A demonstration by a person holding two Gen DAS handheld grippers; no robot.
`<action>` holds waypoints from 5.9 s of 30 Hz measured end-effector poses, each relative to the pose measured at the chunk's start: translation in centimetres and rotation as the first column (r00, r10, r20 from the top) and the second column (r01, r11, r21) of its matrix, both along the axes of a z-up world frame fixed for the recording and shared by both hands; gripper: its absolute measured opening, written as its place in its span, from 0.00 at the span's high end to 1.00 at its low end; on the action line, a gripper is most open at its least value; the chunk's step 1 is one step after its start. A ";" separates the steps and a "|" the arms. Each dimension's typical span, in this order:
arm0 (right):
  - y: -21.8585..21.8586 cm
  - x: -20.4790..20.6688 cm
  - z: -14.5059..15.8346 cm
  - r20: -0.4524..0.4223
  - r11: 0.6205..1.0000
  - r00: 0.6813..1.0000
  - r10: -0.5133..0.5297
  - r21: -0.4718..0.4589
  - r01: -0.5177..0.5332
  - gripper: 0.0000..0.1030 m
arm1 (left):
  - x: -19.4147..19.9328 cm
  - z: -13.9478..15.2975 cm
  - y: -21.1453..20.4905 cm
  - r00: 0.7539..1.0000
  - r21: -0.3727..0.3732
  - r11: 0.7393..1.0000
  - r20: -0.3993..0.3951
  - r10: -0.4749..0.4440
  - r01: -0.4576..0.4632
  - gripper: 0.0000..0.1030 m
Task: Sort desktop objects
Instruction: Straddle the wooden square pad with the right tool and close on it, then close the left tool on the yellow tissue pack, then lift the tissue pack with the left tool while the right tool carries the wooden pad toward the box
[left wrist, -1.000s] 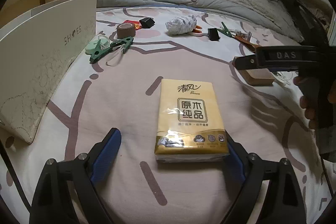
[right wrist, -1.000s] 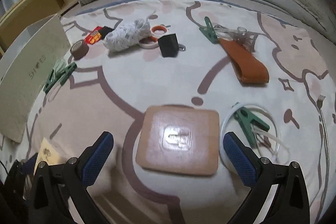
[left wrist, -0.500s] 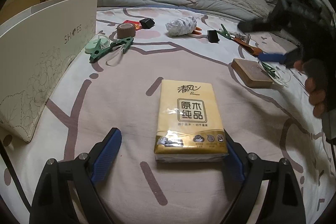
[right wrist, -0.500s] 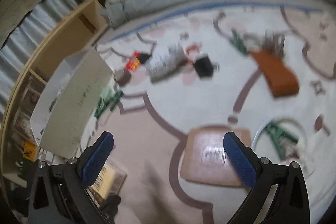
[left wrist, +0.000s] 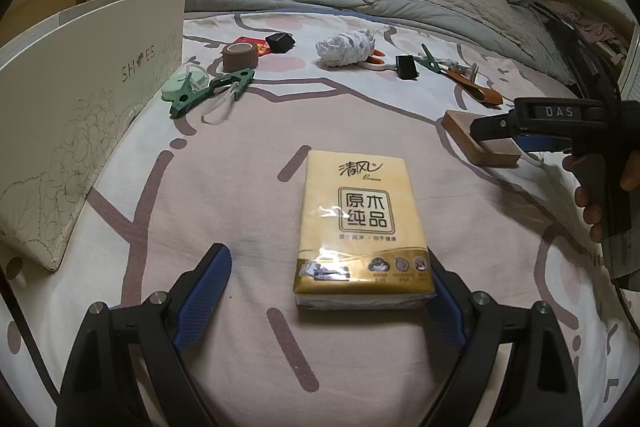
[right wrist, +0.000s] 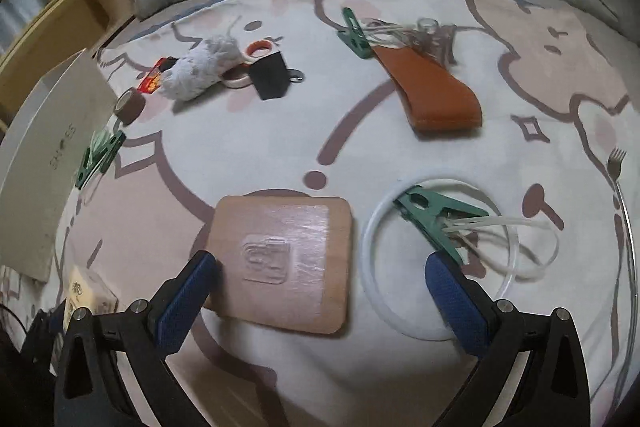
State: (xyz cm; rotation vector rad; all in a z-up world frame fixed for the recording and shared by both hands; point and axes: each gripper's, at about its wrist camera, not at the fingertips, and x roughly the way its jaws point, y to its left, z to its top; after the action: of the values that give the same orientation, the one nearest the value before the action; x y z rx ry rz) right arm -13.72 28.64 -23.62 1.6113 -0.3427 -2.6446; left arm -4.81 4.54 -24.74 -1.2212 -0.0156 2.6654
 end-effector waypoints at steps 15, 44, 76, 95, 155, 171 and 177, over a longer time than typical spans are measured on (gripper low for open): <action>-2.2 -1.7 1.7 -0.111 0.986 0.987 0.113 -0.109 -0.125 0.00 | -0.1 0.0 -0.1 1.000 0.000 1.000 0.000 -0.001 0.001 0.12; -0.7 -0.4 -0.3 0.034 0.994 0.994 -0.104 0.026 0.103 0.00 | 0.0 0.0 -0.1 1.000 0.015 1.000 0.005 -0.004 0.004 0.12; -3.2 0.4 0.1 -0.020 0.990 0.998 -0.065 0.126 0.067 0.26 | -2.1 1.0 1.1 0.999 -0.035 0.999 0.040 0.002 -0.001 0.24; -3.9 1.8 3.1 -0.043 0.984 0.998 -0.034 0.171 0.041 0.26 | -2.1 3.8 0.8 1.000 -0.006 1.000 0.016 0.001 -0.001 0.49; -18.4 3.5 22.8 -0.465 0.984 0.871 0.157 0.153 -0.096 0.26 | -3.2 26.7 -17.7 0.910 -0.039 0.959 -0.327 0.254 -0.281 0.49; -23.7 -0.4 21.6 -0.457 0.977 0.863 0.215 0.102 -0.189 0.26 | -5.1 26.0 -26.0 0.870 0.024 0.913 -0.293 0.396 -0.407 0.49; -25.5 -1.6 20.6 -0.439 0.972 0.867 0.235 0.109 -0.208 0.26 | -6.7 23.5 -28.2 0.871 0.006 0.896 -0.231 0.433 -0.444 0.49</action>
State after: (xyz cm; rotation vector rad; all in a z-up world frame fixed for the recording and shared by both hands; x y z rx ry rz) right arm -15.35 3.17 -3.04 0.9245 -0.0570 -2.7485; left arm -11.50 -23.65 -1.23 -1.0132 -0.2224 3.2044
